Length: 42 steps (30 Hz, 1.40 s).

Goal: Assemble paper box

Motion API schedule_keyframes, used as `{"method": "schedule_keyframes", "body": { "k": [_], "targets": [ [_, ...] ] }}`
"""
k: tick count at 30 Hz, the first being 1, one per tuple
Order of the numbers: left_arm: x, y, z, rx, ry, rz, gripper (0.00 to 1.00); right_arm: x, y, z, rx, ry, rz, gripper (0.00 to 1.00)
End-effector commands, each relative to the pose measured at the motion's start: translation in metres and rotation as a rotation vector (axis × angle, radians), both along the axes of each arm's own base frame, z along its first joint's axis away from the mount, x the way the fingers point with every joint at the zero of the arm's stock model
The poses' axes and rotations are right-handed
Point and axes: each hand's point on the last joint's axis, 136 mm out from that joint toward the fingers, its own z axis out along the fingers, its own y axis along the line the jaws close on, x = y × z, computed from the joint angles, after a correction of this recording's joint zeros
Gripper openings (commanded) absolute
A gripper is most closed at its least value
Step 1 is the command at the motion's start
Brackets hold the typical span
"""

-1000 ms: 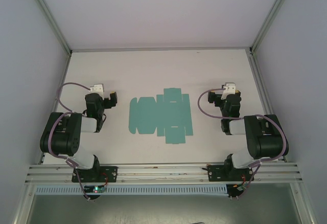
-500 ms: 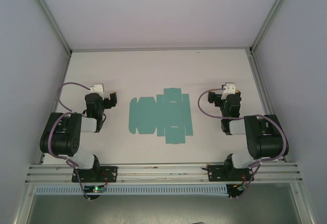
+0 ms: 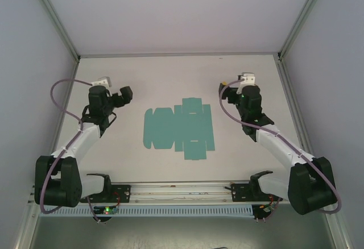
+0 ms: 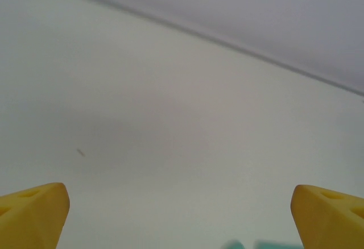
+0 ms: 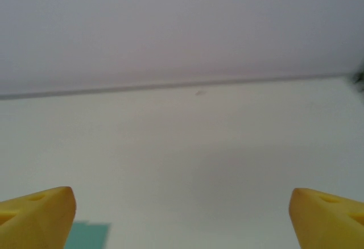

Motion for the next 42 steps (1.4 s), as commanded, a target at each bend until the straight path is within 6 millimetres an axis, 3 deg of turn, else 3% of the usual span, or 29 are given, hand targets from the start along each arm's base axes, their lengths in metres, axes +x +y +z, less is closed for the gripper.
{"method": "schedule_keyframes", "body": {
  "k": [1, 8, 15, 20, 23, 30, 32, 42],
  "targets": [
    [-0.034, -0.047, -0.048, -0.189, 0.287, -0.092, 1.0, -0.033, 0.022, -0.072, 0.069, 0.366, 0.001, 0.89],
    [-0.053, -0.102, -0.091, -0.155, 0.558, -0.266, 1.0, -0.058, 0.06, -0.136, 0.08, 0.665, 0.079, 0.7],
    [-0.062, -0.118, -0.127, -0.174, 0.711, -0.315, 0.94, -0.058, 0.085, -0.179, 0.071, 0.802, 0.126, 0.51],
    [-0.074, -0.108, -0.143, -0.104, 0.787, -0.284, 0.9, -0.064, 0.086, -0.197, 0.045, 0.844, 0.1, 0.35],
    [-0.08, -0.11, -0.15, -0.099, 0.807, -0.297, 0.88, -0.072, 0.081, -0.21, 0.036, 0.878, 0.063, 0.31],
    [-0.079, -0.163, -0.131, -0.266, 0.751, -0.503, 0.82, -0.094, 0.084, -0.232, 0.049, 0.944, 0.051, 0.24],
    [-0.079, -0.173, -0.124, -0.319, 0.744, -0.539, 0.75, -0.099, 0.087, -0.239, 0.064, 0.964, 0.05, 0.24],
    [-0.071, -0.198, -0.071, -0.494, 0.594, -0.641, 0.74, -0.121, 0.09, -0.261, 0.116, 1.033, 0.058, 0.18]
  ]
}}
